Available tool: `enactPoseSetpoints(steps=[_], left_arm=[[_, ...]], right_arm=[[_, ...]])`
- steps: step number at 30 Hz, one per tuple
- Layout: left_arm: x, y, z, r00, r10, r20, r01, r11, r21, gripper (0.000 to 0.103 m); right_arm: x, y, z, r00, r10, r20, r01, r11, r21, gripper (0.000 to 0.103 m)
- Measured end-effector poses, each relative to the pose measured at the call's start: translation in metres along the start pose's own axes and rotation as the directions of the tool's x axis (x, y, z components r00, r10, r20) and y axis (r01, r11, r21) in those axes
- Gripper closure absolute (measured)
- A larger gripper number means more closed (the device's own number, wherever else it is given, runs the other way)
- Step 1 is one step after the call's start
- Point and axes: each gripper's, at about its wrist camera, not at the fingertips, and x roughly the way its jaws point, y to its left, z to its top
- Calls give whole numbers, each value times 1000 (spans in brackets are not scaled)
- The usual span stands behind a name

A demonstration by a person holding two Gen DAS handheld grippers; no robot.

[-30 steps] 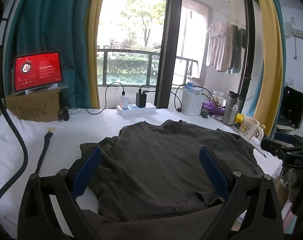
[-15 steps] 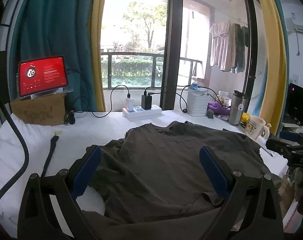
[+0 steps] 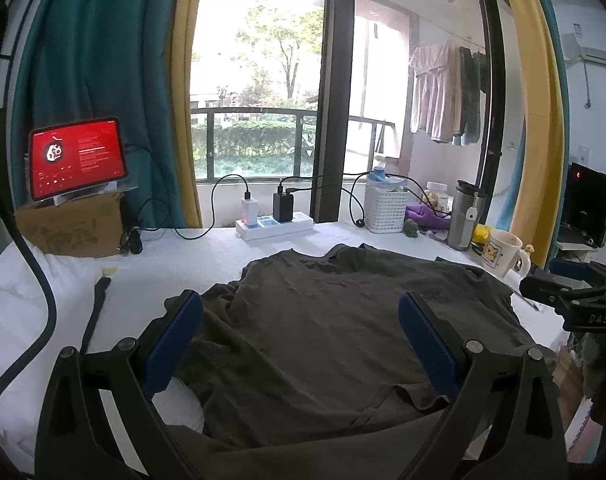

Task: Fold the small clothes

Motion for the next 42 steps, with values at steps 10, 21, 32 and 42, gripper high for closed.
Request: enactPoseSetpoints(steps=[10,21,32,42], left_arm=[[0,-2,-1,1000,11,11,-11,1000,12,5],[1,-1,1,1000,8,8,-8,1000,3,5],[13,-5,2,1000,-15,-20,15,1000,15,5],[53,-10,8,998,-6,-61,7,1000,5,5]], right_arm=[[0,0,0,1000,-1,-2,1,1000,-1,0],[0,0,-1,1000,1,-4,-1,1000,-1,0],[20,-9,-5,999,8,-46,-8,1000,4,0],[58,-59,2,995,-34,-91,38,998,41,0]])
